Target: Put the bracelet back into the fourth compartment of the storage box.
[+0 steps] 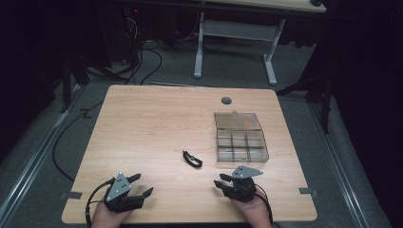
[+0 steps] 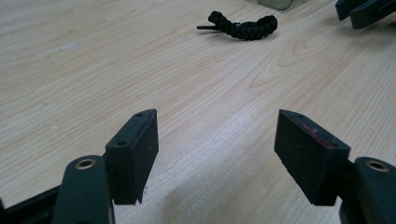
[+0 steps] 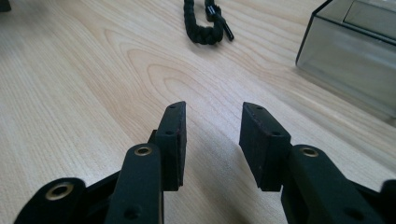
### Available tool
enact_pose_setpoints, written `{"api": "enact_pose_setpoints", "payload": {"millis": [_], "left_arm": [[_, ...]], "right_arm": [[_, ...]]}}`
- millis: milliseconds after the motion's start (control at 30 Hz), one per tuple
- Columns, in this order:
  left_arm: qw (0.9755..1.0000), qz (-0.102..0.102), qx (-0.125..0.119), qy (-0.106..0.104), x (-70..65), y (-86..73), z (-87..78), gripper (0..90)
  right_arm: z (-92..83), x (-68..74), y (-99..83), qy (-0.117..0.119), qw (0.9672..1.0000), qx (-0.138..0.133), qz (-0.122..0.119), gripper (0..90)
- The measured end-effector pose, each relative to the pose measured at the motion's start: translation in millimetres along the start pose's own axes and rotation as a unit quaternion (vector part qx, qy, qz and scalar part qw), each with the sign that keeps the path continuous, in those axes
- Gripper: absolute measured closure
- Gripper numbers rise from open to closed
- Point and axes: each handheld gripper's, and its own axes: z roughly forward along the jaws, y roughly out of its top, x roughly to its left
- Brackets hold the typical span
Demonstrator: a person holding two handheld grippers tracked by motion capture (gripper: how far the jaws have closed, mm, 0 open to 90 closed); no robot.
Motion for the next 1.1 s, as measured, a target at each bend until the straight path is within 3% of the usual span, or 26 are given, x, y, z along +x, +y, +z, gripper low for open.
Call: {"api": "enact_pose_setpoints", "payload": {"millis": [633,733,833,967,1100], "left_arm": [[1.0,0.003,0.001,-0.002,-0.9,-0.1,-0.2,30.9],[1.0,0.003,0.001,-0.004,-0.9,-0.2,-0.3,30.8],[1.0,0.003,0.001,-0.005,-0.9,-0.2,-0.2,30.9],[1.0,0.002,-0.001,-0.006,-0.6,-0.4,-0.8,30.9],[1.0,0.004,-0.001,-0.007,-0.7,-0.4,-0.8,30.9]], "right_arm": [[0.1,-0.1,0.9,0.005,1.0,-0.002,0.0,67.0],[3.7,1.7,8.8,0.019,0.9998,0.008,0.001,71.9],[6.4,4.3,17.5,0.016,0.9998,0.011,-0.008,75.7],[19.7,7.6,42.5,0.01,0.9995,0.022,-0.022,89.9],[34.0,10.8,61.4,0.009,0.9987,0.034,-0.037,90.0]]}}
